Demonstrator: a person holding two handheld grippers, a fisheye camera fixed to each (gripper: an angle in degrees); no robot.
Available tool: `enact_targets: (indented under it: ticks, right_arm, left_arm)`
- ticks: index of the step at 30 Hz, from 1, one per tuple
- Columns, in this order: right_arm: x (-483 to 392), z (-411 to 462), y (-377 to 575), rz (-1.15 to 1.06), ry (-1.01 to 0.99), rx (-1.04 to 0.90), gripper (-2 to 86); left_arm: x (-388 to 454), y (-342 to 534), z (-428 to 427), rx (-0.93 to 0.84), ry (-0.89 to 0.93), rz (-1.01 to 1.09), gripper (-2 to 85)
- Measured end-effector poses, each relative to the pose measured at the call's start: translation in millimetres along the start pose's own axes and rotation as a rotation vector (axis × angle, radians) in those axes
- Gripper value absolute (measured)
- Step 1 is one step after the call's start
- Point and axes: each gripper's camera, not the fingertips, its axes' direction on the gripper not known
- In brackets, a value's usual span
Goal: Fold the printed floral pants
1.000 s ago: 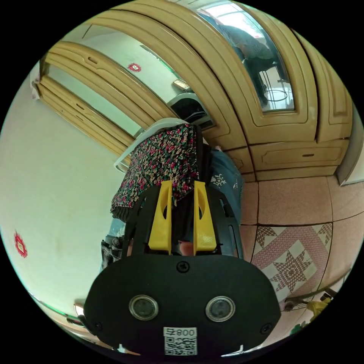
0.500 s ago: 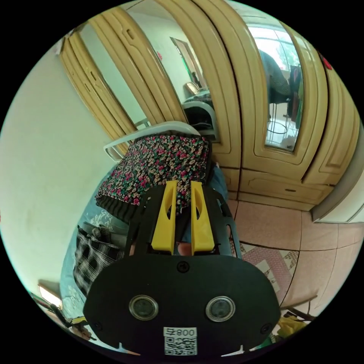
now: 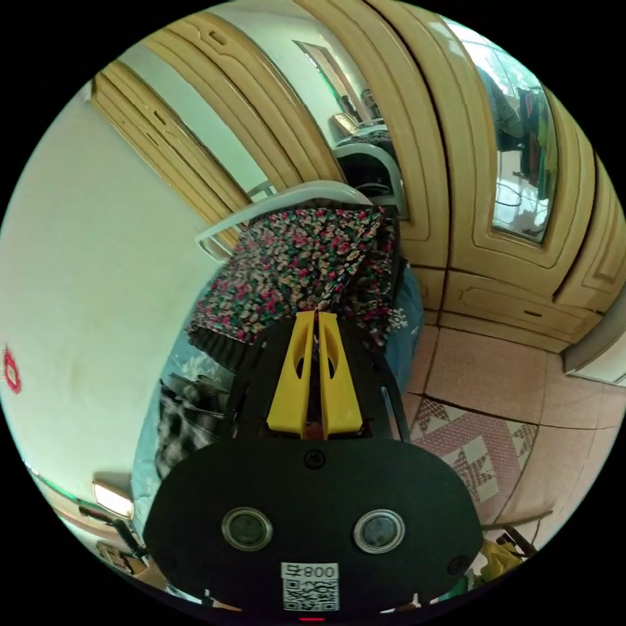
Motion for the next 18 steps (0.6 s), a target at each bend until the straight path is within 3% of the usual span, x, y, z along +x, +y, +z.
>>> enact_targets:
  ticks: [7, 18]
  right_arm:
    - [-50, -56, 51, -0.097, -0.583, 0.092, 0.4]
    - [-242, -174, 165, -0.509, -1.030, 0.106, 0.2]
  left_arm:
    - [13, 61, -45, 0.095, -0.006, 0.007, 0.2]
    - [48, 184, -167, 0.393, 0.057, 0.091, 0.8]
